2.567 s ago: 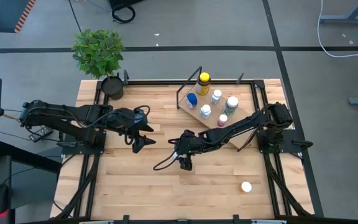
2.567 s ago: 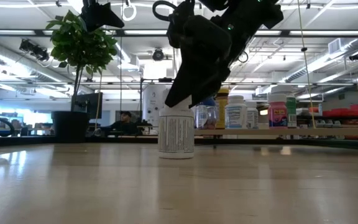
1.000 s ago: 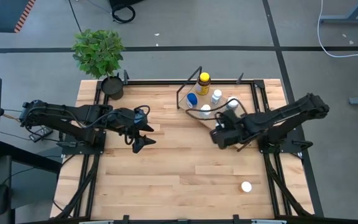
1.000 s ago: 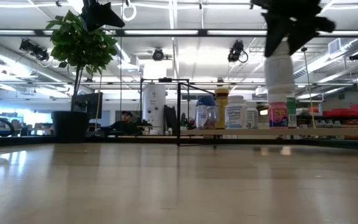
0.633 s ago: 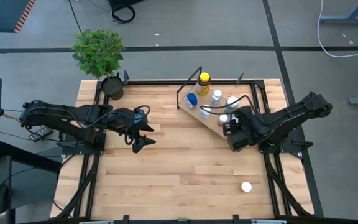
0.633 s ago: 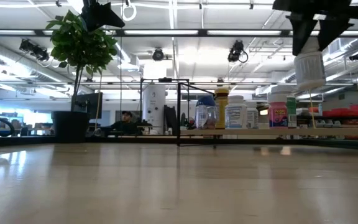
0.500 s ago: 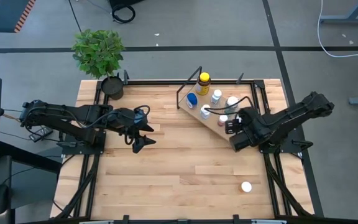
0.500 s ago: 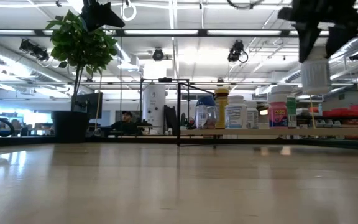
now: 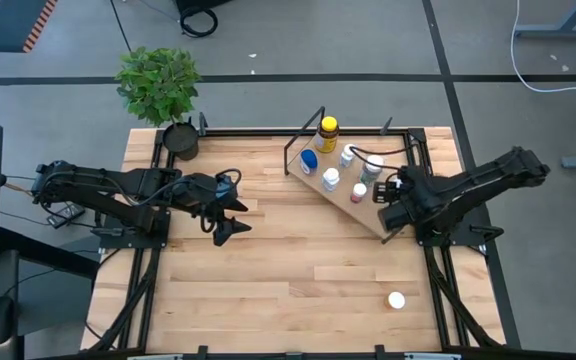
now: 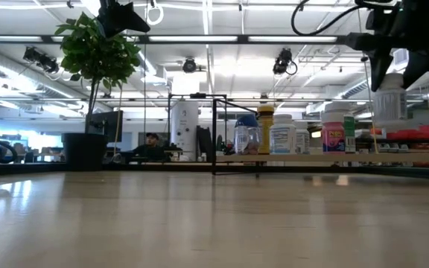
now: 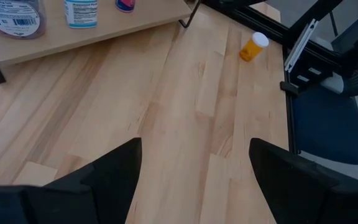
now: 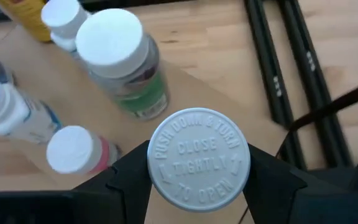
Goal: Pick and place medicine bottles onto shelf by color
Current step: Put the white medicine bottle on the shelf
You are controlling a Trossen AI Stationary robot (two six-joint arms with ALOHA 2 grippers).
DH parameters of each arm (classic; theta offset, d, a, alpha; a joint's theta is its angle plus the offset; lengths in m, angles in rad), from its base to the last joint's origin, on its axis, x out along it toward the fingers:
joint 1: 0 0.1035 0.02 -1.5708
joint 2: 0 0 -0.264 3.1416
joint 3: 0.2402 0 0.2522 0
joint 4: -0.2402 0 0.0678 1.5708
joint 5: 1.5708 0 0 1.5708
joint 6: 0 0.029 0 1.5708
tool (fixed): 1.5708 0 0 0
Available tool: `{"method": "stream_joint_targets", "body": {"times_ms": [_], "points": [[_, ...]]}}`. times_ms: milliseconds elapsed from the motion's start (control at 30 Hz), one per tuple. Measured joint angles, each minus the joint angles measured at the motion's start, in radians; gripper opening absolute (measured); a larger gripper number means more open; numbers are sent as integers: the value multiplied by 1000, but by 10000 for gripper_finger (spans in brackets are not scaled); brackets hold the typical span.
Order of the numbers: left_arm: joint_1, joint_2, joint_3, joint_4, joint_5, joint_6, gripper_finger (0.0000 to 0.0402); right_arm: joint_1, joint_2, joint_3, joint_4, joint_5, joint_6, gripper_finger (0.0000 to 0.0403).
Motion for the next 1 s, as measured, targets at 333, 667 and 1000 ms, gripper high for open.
{"method": "stream_joint_targets", "body": {"times_ms": [333, 667, 1000], "points": [[0, 0, 0, 1, 0, 0, 302, -22, -96, 0, 10, -33, -573, 216], [0, 0, 0, 1, 0, 0, 302, -44, -244, -55, 29, 43, -723, 216], [0, 0, 0, 42, 0, 0, 302, -95, -378, -184, 250, 17, -1029, 216]]}}
